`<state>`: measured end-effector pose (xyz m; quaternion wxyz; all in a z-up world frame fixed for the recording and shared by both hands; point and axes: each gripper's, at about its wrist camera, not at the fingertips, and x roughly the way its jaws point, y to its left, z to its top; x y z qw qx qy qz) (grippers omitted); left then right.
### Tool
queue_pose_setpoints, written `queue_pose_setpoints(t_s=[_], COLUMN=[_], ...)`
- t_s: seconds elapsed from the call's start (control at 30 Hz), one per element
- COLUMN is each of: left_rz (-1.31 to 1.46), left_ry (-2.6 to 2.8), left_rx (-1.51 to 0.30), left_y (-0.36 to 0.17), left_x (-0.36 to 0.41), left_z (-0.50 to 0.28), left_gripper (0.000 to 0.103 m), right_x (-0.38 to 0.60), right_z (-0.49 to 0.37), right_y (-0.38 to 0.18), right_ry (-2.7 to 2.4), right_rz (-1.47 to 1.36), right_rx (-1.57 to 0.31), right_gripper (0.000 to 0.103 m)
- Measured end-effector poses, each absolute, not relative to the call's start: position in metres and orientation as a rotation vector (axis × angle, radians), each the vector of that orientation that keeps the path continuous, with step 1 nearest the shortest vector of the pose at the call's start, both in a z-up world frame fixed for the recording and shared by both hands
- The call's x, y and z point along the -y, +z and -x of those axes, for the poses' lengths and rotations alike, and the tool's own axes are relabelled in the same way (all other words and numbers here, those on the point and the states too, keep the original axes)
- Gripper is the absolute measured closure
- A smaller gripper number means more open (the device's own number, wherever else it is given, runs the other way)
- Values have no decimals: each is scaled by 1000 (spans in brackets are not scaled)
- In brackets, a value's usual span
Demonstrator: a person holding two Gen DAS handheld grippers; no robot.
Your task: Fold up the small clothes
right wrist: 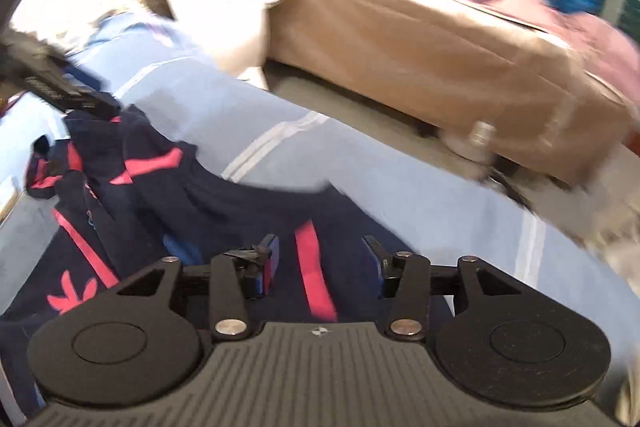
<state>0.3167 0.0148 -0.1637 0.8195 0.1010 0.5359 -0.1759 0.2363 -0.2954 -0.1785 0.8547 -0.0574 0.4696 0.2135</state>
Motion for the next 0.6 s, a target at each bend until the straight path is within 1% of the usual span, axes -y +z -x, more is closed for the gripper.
queue_pose_setpoints(t_s=[0.1,0.2,0.37,0.53,0.6], left_rz=[-302,-350,-574,-655,-663], left_ry=[-451,-550,-698,-817,-841], left_rx=[-1254,-1269,-1231,-1256,-1261], left_y=[-191,-206,-224,-236,-238], left_x=[-4,9,41,64,68], left_z=[-355,-373,-359,-347,-346], left_gripper=[35,35,35,35,41], right_x=[302,308,302,295,296], right_z=[-270,-288,-302,-311,-315], right_y=[-196,-206,-217,-223,-227], right_ry=[476,517,552,627,645], right_rz=[147,128,186,231,243], right_rx=[-1051,-1075,-1114,-1148,-1165], right_gripper=[26,26,26,26,28])
